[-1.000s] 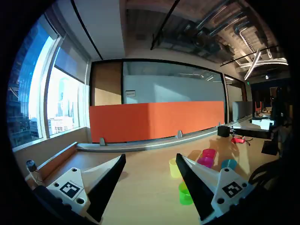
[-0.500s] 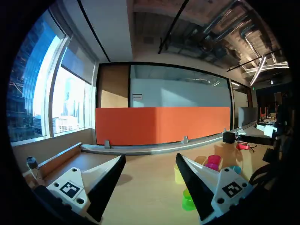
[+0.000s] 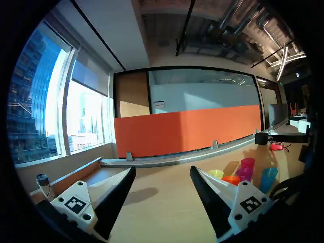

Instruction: Pour water

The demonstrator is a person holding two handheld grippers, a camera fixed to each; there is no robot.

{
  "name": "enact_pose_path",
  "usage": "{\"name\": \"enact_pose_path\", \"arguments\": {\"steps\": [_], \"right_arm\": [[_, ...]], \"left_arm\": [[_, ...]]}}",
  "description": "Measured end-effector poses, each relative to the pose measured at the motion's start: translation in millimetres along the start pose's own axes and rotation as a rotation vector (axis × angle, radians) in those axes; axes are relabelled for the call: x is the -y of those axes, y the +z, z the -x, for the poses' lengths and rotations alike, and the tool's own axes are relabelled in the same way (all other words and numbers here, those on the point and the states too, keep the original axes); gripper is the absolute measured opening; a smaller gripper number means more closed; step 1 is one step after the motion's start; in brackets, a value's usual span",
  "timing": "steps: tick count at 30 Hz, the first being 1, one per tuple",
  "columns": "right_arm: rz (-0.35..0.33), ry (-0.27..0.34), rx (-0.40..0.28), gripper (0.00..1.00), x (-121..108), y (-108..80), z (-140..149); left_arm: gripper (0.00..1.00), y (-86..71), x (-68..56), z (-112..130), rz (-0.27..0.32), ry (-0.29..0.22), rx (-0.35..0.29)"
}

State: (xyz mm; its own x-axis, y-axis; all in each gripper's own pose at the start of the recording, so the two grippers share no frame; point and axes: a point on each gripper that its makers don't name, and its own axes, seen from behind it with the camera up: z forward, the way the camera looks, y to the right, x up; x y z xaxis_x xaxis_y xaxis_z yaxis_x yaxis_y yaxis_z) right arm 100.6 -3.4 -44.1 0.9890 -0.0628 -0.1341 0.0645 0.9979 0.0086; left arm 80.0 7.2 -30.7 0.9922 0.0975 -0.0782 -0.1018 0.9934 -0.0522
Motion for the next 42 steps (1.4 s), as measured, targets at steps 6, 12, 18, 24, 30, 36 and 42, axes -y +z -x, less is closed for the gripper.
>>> {"name": "enact_pose_path", "arguments": {"steps": [6,12,18,24,30,36,42], "right_arm": [[0.007,0.022,0.006,0.99,-4,-0.5,2],[0.009,0.054,0.011,0.99,-6,0.2,4],[0.011,0.074,0.013,0.99,-8,0.8,2],[0.01,0.075,0.017,0.99,-7,0.7,3],[0.009,0.067,0.022,0.99,-6,0.2,4],[0.006,0.061,0.025,0.99,-5,0.4,4],[0.009,0.061,0.023,0.99,-5,0.1,2]], "left_arm": [[0.99,5.4,4.3,16,-0.03,0.013,0.007],[0.99,9.1,5.7,35,-0.051,0.01,0.018],[0.99,11.2,3.8,47,-0.067,-0.002,0.02],[0.99,14.1,-3.8,61,-0.06,-0.026,0.035],[0.99,16.6,-8.4,71,-0.06,-0.042,0.042],[0.99,18.3,-9.3,77,-0.055,-0.069,0.045],[0.99,20.8,-11.1,82,-0.045,-0.097,0.052]]}}
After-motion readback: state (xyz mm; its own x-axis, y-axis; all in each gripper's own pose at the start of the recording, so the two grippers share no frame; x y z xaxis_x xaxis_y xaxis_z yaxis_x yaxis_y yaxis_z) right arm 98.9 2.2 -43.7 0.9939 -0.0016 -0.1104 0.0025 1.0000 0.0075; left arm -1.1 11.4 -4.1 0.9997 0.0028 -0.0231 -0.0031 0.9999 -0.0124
